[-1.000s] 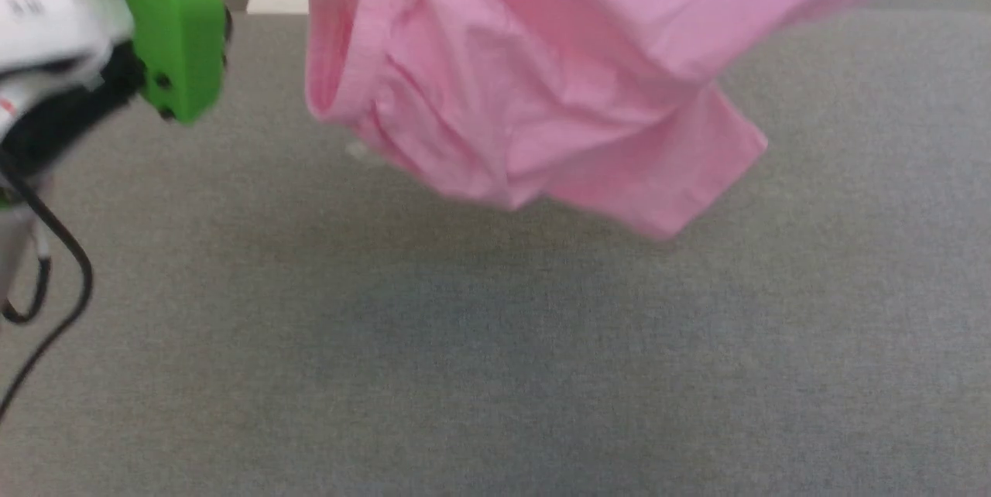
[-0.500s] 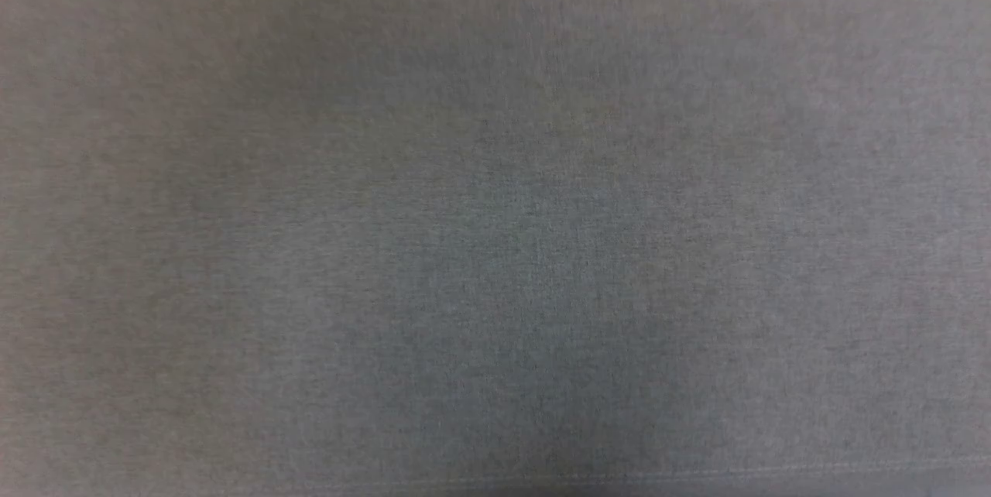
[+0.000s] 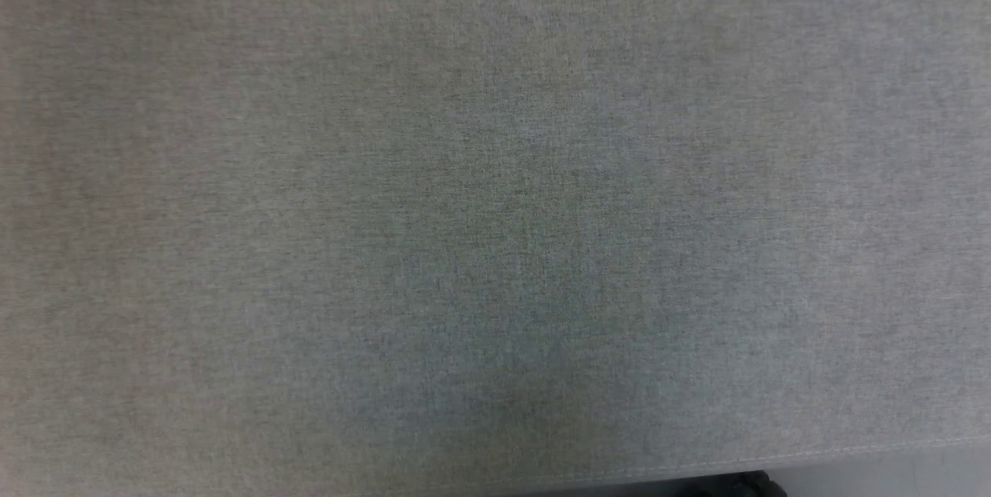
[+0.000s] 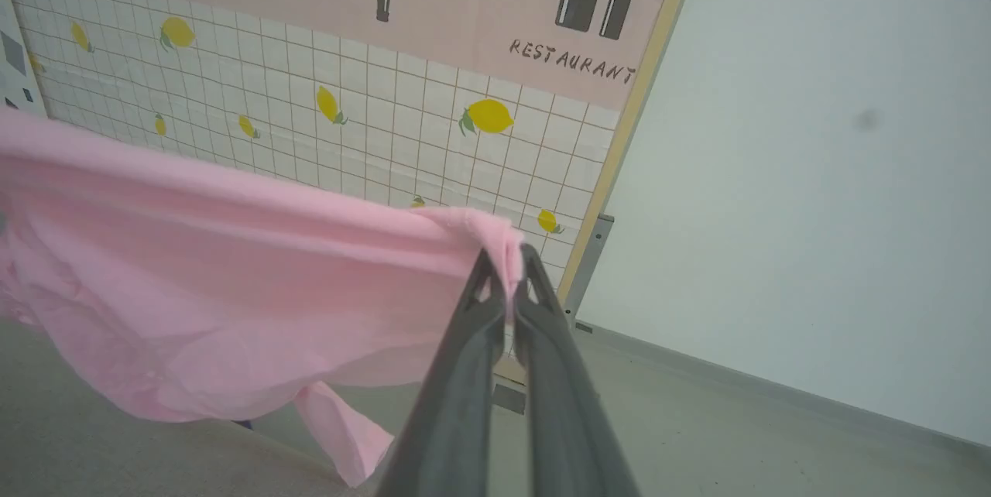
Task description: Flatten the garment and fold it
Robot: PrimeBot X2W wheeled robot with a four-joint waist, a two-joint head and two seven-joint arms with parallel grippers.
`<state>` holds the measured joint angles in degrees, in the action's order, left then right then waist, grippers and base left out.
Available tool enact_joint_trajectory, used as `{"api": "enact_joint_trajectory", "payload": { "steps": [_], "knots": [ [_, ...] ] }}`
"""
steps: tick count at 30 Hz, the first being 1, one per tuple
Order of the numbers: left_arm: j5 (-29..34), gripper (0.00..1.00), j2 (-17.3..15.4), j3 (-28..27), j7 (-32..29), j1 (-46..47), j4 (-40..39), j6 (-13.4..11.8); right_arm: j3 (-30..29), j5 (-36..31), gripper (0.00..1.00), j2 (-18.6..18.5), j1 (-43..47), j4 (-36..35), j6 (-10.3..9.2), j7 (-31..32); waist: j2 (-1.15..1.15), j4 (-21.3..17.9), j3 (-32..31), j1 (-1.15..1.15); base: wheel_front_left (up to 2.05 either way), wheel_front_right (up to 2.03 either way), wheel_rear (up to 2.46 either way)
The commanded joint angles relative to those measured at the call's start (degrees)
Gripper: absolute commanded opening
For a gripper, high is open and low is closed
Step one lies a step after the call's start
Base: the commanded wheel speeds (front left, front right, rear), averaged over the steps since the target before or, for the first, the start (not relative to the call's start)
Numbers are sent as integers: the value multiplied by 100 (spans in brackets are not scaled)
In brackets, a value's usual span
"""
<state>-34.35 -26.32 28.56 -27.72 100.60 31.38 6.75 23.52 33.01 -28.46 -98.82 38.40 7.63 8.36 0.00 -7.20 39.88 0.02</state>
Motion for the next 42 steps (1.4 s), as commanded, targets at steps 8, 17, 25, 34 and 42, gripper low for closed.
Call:
{"api": "enact_joint_trajectory", "payload": {
  "steps": [8,17,25,34,42],
  "knots": [
    [-108,0,84,357,390,-1635,22,-1,605,321,0,-134,1311,223,-14,-402,0,153,-351,-2,0,0,0],
    [-439,0,78,748,438,-4292,-721,-426,1421,731,0,-623,3398,-87,-14,-304,0,287,-1331,-2,0,0,0],
    [-609,0,-173,956,368,-5950,-1555,-905,1749,1147,0,-994,4817,-517,-14,207,0,295,-2087,-2,0,0,0],
    [-657,0,-365,1176,443,-7164,-2297,-1275,1836,1411,0,-1519,6197,-1149,-14,1015,0,346,-2793,-2,0,0,0],
    [-707,0,-557,1382,466,-8219,-3133,-1658,1343,1495,0,-1997,7444,-1737,-14,1255,0,357,-3241,-2,0,0,0]
  ]
}}
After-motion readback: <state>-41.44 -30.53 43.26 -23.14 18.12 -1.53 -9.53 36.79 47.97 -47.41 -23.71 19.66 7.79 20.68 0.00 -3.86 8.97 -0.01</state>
